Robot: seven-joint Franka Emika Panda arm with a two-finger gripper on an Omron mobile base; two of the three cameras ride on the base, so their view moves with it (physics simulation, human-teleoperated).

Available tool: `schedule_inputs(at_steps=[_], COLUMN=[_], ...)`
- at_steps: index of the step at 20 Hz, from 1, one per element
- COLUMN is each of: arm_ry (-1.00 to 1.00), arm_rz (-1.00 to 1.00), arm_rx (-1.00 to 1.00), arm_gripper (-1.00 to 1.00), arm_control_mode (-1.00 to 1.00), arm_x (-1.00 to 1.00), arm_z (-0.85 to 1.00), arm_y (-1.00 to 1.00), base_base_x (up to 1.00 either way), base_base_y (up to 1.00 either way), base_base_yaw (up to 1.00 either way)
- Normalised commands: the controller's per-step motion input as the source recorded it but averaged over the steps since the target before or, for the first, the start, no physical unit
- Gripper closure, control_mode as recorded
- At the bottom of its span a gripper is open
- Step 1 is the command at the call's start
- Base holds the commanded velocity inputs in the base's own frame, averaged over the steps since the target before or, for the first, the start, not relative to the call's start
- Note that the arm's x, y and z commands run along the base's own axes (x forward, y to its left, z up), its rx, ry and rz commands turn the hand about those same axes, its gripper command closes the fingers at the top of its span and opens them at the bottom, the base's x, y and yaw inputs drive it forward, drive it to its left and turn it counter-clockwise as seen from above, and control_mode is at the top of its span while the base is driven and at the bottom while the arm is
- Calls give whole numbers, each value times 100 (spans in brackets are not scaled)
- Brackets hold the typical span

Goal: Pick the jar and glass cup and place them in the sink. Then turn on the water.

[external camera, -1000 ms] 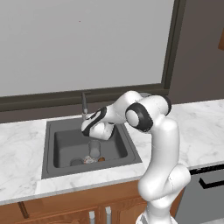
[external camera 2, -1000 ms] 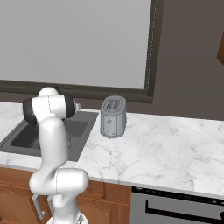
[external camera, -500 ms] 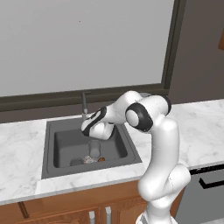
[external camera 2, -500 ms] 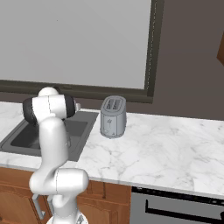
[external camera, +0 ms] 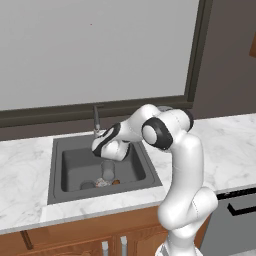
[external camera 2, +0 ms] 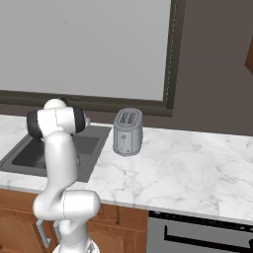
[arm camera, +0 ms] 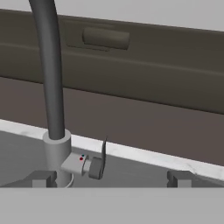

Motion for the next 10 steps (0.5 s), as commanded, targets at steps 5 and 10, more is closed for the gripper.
schedule_inputs(at_steps=[5,10], arm_ry=[-2,-3], arm_rz=[0,0], arm_rx=[1,1], arm_gripper=[-100,-100], arm_control_mode=[-100,-100], arm_x=[0,0], arm_z=[-4,-7], arm_y=[2,0], base_base_x=[0,0], base_base_y=[0,0], base_base_yaw=[0,0])
